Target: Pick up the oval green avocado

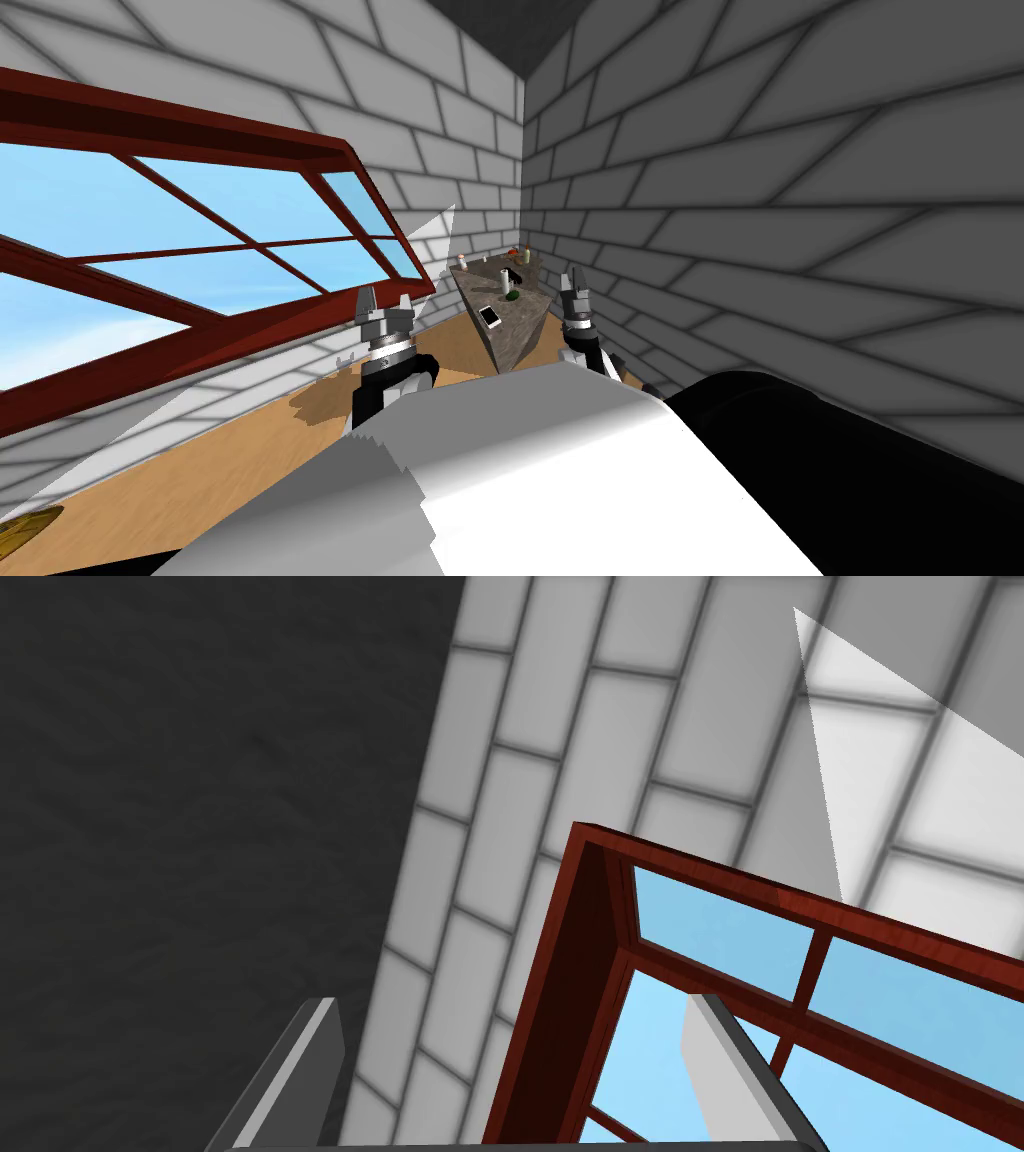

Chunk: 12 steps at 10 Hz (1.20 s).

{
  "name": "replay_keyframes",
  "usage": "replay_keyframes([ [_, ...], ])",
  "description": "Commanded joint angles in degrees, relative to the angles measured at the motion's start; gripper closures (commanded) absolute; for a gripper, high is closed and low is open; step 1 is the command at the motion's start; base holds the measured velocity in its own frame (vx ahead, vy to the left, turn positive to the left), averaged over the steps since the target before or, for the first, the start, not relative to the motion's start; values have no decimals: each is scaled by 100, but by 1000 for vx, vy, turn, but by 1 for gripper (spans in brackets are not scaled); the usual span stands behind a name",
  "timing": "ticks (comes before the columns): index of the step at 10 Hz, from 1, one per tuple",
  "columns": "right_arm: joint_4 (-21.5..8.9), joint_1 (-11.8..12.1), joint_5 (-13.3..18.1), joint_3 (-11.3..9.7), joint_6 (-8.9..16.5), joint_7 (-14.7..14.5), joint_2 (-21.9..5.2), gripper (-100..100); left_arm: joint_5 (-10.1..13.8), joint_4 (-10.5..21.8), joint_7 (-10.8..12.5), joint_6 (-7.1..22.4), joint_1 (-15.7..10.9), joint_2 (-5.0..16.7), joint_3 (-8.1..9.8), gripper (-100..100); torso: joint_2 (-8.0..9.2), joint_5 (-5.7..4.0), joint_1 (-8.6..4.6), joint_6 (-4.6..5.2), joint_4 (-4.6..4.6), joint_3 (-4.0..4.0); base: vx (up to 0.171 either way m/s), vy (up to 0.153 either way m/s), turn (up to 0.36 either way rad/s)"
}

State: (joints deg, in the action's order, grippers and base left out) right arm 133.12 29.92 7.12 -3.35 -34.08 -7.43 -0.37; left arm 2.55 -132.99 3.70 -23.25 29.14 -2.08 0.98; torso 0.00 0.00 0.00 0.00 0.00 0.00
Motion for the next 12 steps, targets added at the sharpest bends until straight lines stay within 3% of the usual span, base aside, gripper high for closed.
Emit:
replay_keyframes([
  [1,-102,-8,47,43,-63,-32,-286,-100,0,0,0,0,0,0,0,0,0,0,0,0,0,0,-69,15,66],
  [5,-368,-39,163,143,-200,-115,-880,-100,0,0,0,0,-2,-1,-1,0,57,4,18,-1,13,33,-130,37,79],
  [7,-632,-71,277,225,-317,-198,-1273,-100,0,0,0,0,-1,0,-1,0,34,2,10,-2,8,20,-98,42,115],
  [12,-957,-107,419,305,-447,-301,-2004,-100,0,0,0,0,-1,0,-1,0,28,2,9,-1,7,17,-78,32,68],
])
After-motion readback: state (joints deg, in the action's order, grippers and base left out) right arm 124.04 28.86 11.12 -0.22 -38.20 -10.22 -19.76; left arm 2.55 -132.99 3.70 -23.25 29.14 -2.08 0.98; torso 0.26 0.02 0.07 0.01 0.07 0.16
